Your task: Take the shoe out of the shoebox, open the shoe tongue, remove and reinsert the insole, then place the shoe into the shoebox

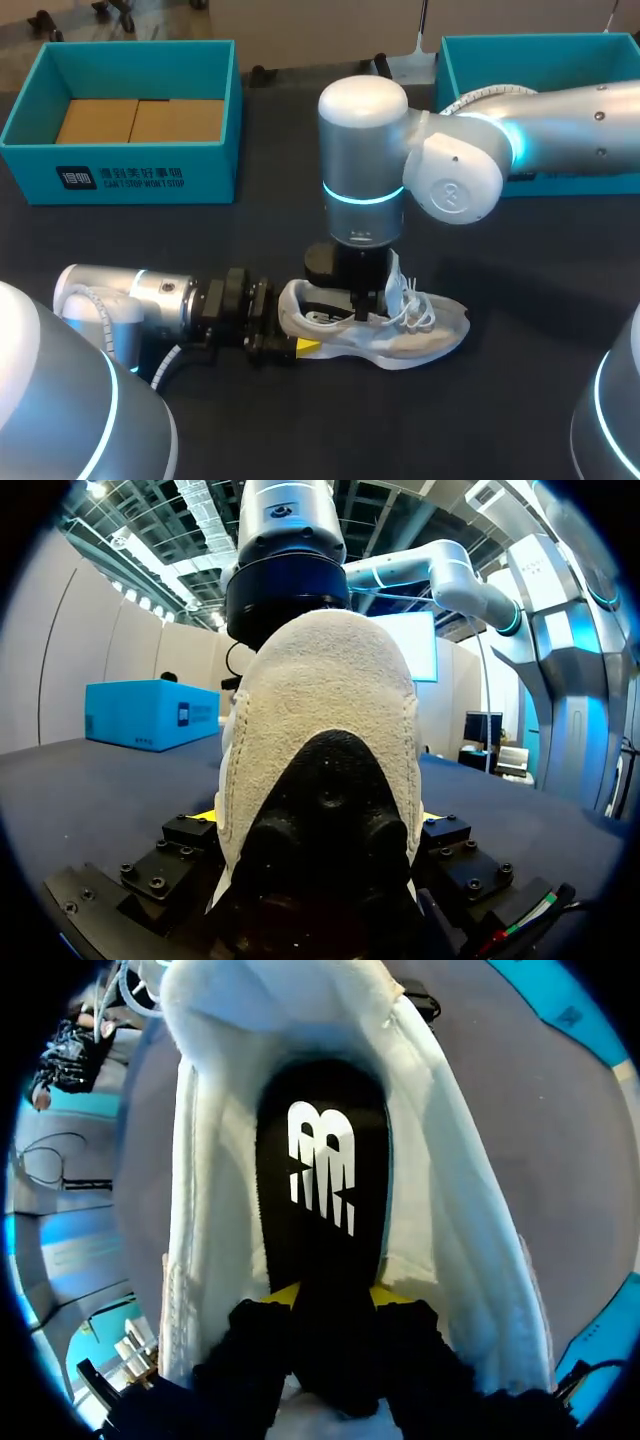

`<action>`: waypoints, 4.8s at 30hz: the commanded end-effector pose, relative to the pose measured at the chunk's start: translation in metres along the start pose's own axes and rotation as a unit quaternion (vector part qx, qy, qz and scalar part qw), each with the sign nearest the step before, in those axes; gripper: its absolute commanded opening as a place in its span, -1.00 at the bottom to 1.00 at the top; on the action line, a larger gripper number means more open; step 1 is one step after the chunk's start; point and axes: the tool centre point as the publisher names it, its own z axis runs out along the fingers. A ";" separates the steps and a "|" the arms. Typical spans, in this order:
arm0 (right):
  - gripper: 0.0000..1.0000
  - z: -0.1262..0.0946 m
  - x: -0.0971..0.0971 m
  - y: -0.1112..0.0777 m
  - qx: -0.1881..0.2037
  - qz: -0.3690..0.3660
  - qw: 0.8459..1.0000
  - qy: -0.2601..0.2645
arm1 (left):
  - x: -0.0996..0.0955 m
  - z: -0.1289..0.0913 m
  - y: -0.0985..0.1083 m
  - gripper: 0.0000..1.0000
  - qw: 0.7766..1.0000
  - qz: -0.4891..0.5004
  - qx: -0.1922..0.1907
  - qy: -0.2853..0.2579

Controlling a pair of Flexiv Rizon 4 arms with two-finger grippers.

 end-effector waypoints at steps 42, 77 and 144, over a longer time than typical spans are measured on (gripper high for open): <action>-1.00 -0.069 0.016 -0.004 -0.217 -0.092 0.968 -0.089 | -0.001 0.001 -0.001 -1.00 1.000 0.000 0.001 -0.002; 0.09 -0.093 0.010 0.038 -0.180 -0.147 0.973 -0.007 | -0.001 0.001 -0.001 -1.00 1.000 0.000 0.001 -0.002; 0.52 -0.087 0.000 0.064 -0.210 -0.171 0.955 0.118 | -0.001 0.001 -0.001 -1.00 1.000 0.000 0.001 -0.002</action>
